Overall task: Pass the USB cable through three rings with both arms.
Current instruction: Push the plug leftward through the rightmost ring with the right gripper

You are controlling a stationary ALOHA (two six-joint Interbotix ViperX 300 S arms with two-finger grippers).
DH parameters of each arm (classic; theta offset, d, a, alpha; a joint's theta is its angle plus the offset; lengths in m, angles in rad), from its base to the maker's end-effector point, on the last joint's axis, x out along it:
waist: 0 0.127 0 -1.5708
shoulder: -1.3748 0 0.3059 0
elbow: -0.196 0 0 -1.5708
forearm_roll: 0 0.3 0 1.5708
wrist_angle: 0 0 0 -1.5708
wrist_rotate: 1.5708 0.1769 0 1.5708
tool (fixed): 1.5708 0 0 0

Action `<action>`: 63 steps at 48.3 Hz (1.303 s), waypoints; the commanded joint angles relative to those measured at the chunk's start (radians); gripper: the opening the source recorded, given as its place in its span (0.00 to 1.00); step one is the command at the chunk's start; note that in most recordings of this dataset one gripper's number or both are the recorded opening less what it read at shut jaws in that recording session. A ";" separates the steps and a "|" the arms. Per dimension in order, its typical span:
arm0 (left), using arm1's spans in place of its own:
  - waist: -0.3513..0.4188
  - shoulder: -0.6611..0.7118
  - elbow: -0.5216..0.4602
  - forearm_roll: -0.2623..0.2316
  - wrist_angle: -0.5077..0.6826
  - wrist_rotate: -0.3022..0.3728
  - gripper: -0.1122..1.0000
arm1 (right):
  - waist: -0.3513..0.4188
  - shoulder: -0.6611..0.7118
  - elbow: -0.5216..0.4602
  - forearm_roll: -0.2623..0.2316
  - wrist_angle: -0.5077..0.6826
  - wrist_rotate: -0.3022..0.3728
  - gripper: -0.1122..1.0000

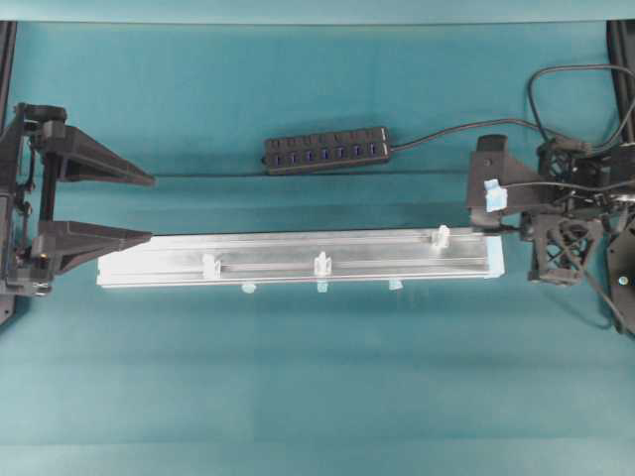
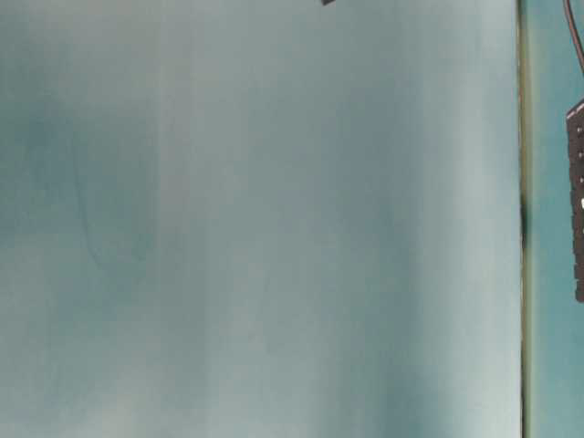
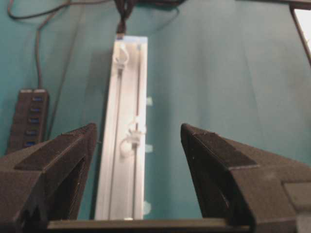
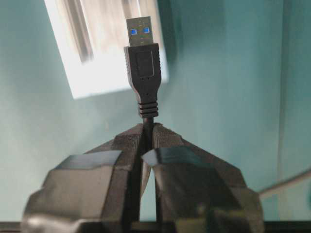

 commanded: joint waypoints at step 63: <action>0.029 0.012 -0.032 0.002 -0.005 0.002 0.79 | 0.020 0.063 -0.008 0.009 -0.132 -0.002 0.02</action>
